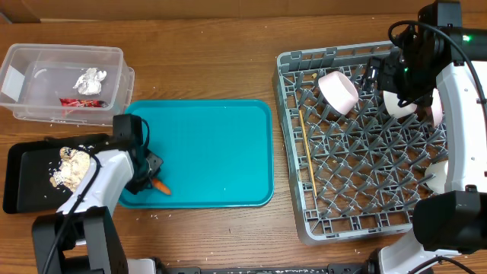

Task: Sort waste into correct bins and load items into the dishwasher
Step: 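Carry the carrot with the left gripper over the black tray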

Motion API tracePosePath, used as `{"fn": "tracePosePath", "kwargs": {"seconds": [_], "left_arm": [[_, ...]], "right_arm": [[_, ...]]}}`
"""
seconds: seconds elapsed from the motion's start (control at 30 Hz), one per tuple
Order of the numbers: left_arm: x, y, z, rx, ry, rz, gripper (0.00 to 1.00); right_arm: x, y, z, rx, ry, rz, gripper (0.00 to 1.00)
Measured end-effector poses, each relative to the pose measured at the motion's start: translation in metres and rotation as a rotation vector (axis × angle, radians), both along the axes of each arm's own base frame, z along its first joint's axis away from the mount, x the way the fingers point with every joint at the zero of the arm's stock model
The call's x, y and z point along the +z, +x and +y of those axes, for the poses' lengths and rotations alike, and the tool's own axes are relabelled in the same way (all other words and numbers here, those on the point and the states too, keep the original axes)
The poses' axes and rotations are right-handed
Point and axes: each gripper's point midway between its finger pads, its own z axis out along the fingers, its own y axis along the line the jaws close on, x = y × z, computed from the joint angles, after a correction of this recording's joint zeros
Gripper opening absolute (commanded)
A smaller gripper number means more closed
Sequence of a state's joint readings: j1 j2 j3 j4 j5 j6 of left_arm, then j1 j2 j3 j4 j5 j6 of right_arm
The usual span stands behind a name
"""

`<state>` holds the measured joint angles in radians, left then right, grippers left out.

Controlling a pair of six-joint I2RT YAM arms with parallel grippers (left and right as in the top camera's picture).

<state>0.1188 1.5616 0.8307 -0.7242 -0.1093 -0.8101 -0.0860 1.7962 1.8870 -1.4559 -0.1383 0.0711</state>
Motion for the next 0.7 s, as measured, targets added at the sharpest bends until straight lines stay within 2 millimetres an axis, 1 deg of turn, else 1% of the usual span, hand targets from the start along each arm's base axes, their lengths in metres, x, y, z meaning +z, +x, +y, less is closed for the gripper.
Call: {"fn": "tracePosePath", "kwargs": {"seconds": [0.07, 0.2, 0.3, 0.37, 0.4, 0.5, 0.7], "left_arm": [[0.012, 0.006, 0.001, -0.006, 0.000, 0.006, 0.04], [0.053, 0.029, 0.006, -0.015, 0.019, -0.026, 0.04], [0.085, 0.043, 0.018, -0.010, 0.061, -0.059, 0.04], [0.102, 0.051, 0.030, 0.002, 0.086, -0.090, 0.04], [0.111, 0.055, 0.039, 0.014, 0.103, -0.108, 0.04], [0.120, 0.054, 0.069, 0.078, 0.133, -0.128, 0.04], [0.119, 0.032, 0.128, 0.247, 0.169, -0.124, 0.05]], "right_arm": [[0.000, 0.000, -0.001, -0.001, -0.004, 0.001, 1.00], [0.000, 0.000, -0.002, -0.003, -0.013, 0.002, 1.00], [-0.001, -0.001, -0.003, -0.003, -0.015, 0.004, 1.00], [-0.001, -0.001, -0.003, -0.004, -0.015, 0.003, 1.00], [-0.001, -0.001, -0.003, -0.004, -0.015, 0.004, 1.00], [-0.001, -0.001, -0.003, -0.004, -0.016, 0.004, 1.00], [-0.001, -0.001, -0.003, -0.004, -0.015, 0.004, 1.00]]}}
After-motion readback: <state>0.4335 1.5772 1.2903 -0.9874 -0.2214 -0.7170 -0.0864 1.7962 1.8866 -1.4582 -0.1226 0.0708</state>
